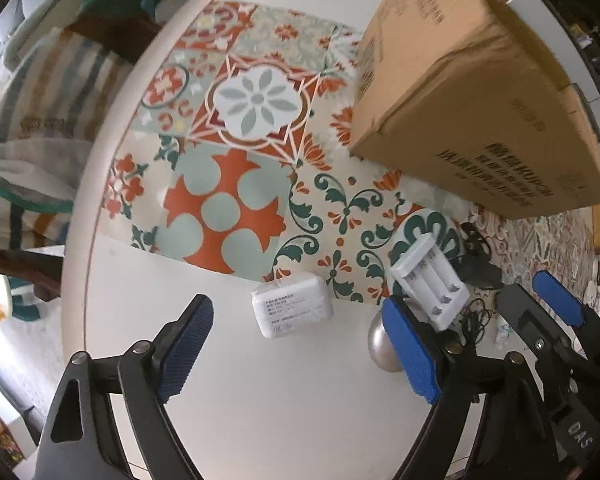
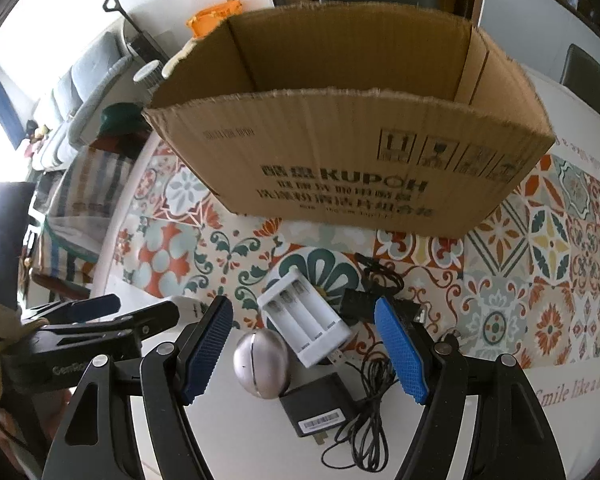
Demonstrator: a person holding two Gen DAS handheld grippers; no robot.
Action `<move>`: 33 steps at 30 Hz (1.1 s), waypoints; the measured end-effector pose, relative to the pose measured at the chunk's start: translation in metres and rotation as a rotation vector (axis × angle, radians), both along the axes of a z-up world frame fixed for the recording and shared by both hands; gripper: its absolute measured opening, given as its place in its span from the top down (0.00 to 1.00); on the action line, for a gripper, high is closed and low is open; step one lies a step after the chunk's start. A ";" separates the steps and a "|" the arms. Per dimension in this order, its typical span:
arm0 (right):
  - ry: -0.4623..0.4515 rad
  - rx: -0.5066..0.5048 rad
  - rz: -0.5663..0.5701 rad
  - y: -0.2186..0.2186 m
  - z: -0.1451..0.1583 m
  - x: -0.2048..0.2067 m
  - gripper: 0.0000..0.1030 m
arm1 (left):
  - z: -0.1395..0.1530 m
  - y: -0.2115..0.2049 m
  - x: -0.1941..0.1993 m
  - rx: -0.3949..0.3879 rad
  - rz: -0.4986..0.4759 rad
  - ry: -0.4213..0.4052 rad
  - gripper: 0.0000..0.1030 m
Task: Organize rigid objects
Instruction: 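Grasp the white square charger with the left gripper while the right gripper approaches the silver egg gadget, then close the right gripper on the silver egg gadget while the left gripper lifts the charger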
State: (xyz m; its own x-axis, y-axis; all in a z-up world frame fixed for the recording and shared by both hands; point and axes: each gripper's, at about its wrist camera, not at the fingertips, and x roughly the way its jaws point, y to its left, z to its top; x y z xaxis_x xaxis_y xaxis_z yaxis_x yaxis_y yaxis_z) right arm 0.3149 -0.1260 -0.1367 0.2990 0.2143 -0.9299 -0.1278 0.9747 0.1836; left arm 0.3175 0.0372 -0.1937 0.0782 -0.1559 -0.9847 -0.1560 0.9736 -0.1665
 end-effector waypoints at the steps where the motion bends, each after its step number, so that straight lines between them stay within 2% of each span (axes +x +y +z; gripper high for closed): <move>1: 0.007 -0.002 0.003 0.001 -0.003 0.001 0.29 | -0.004 -0.001 0.001 -0.003 0.003 0.011 0.19; 5: 0.027 -0.007 0.010 0.003 -0.011 0.002 0.29 | -0.019 -0.002 0.005 -0.019 0.021 0.039 0.22; 14: 0.065 -0.013 0.006 0.003 -0.027 0.007 0.29 | -0.047 -0.008 0.008 -0.010 0.055 0.091 0.34; 18: 0.075 -0.017 0.010 0.005 -0.032 0.007 0.29 | -0.058 -0.012 0.006 -0.012 0.059 0.108 0.47; 20: 0.082 -0.018 0.013 0.007 -0.035 0.007 0.29 | -0.059 -0.010 0.002 -0.005 0.056 0.093 0.51; 26: 0.099 -0.016 0.020 0.012 -0.040 0.006 0.29 | -0.061 -0.008 -0.001 -0.012 0.033 0.077 0.51; 33: 0.106 0.004 0.023 0.015 -0.034 0.000 0.29 | -0.042 0.000 -0.016 -0.020 0.016 0.031 0.52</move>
State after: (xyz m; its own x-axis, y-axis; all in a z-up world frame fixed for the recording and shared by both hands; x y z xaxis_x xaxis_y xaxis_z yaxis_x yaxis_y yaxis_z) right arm 0.3154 -0.1115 -0.1705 0.1937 0.2237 -0.9552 -0.1300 0.9709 0.2010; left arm 0.3014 0.0374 -0.2356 0.0507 -0.1742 -0.9834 -0.1770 0.9675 -0.1805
